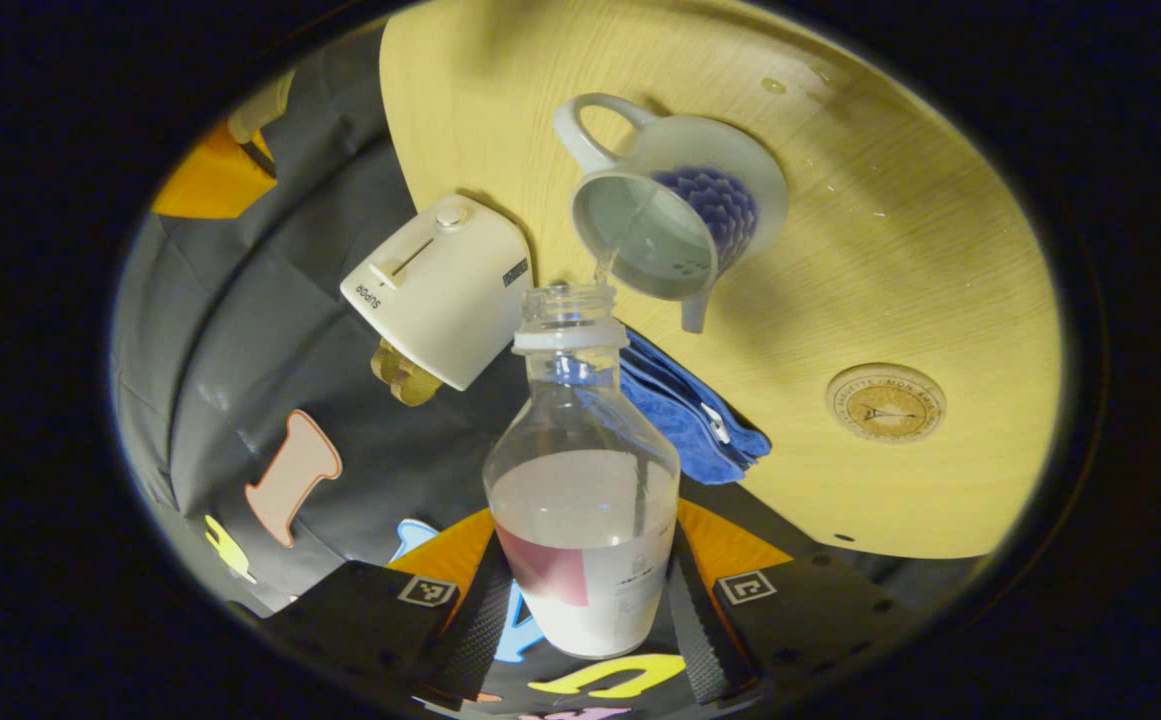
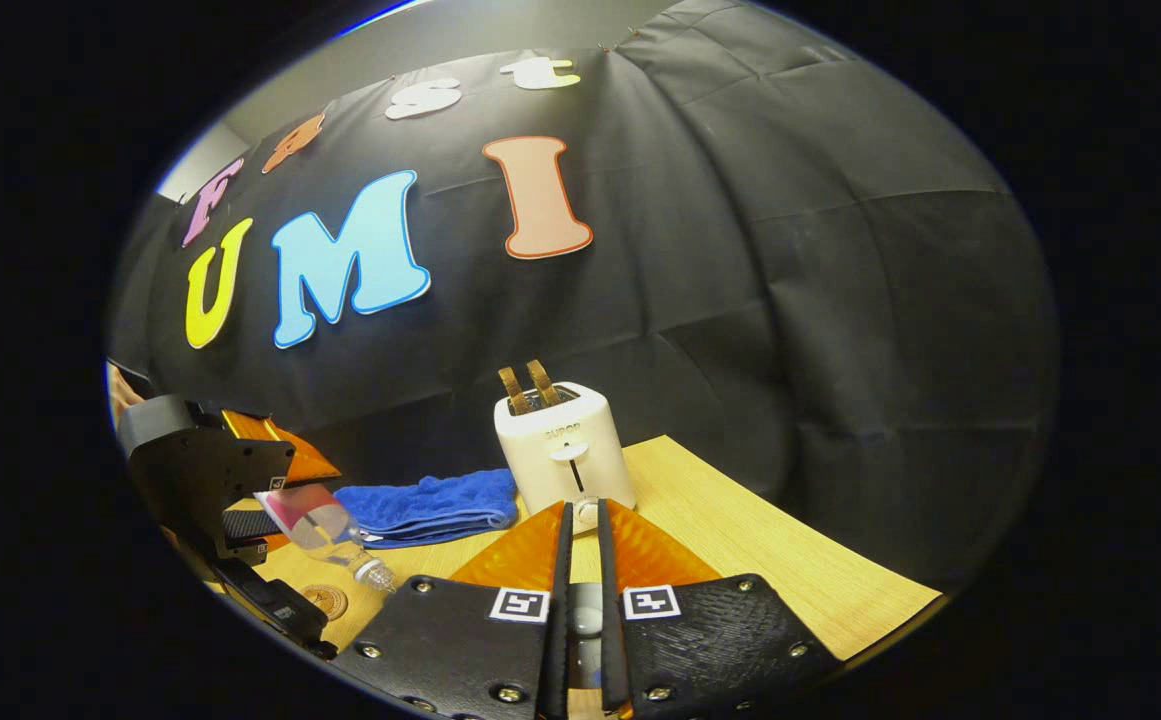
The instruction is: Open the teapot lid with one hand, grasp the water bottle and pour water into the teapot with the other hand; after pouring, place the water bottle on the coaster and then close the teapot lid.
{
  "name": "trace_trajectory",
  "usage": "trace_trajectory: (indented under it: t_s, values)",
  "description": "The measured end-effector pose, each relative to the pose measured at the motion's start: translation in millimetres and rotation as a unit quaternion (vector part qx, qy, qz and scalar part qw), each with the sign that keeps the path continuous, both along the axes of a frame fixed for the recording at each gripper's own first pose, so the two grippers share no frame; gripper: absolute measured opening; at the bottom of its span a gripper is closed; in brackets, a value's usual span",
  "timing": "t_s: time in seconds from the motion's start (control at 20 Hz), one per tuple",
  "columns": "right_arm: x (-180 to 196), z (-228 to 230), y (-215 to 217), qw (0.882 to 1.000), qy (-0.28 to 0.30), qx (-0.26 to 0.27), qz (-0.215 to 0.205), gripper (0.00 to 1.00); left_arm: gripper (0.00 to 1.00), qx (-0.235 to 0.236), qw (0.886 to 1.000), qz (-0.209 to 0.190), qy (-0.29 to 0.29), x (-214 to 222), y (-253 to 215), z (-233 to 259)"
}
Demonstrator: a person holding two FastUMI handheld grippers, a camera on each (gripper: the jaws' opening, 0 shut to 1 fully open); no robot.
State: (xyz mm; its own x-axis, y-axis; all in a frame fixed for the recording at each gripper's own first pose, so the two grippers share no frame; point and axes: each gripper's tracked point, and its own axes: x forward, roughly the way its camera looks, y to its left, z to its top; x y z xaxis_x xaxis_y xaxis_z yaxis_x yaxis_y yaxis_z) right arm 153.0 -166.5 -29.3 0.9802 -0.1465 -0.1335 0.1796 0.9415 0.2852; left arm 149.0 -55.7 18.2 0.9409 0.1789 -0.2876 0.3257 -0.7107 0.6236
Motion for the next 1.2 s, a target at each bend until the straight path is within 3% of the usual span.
trace_trajectory:
  t_s: [0.4,0.7,0.85,0.95,1.2]
  values:
    - [-1,0,-1,1.0,0.0,-0.005,-0.002,0.13,0.84,0.043,0.999,-0.003,-0.005,-1,-4,3]
    - [0,-2,-3,1.0,0.004,-0.01,-0.007,0.13,0.84,0.018,1.0,-0.006,-0.001,-3,-6,-1]
    - [0,-2,-8,1.0,0.006,-0.01,-0.016,0.13,0.84,-0.032,0.999,-0.012,-0.001,-2,-1,-7]
    - [-1,-2,-10,1.0,0.006,-0.008,-0.019,0.13,0.84,-0.092,0.996,-0.004,0.002,-5,8,-13]
    - [1,-7,-7,1.0,0.012,-0.016,-0.021,0.13,0.85,-0.244,0.969,0.03,0.002,-13,42,-18]
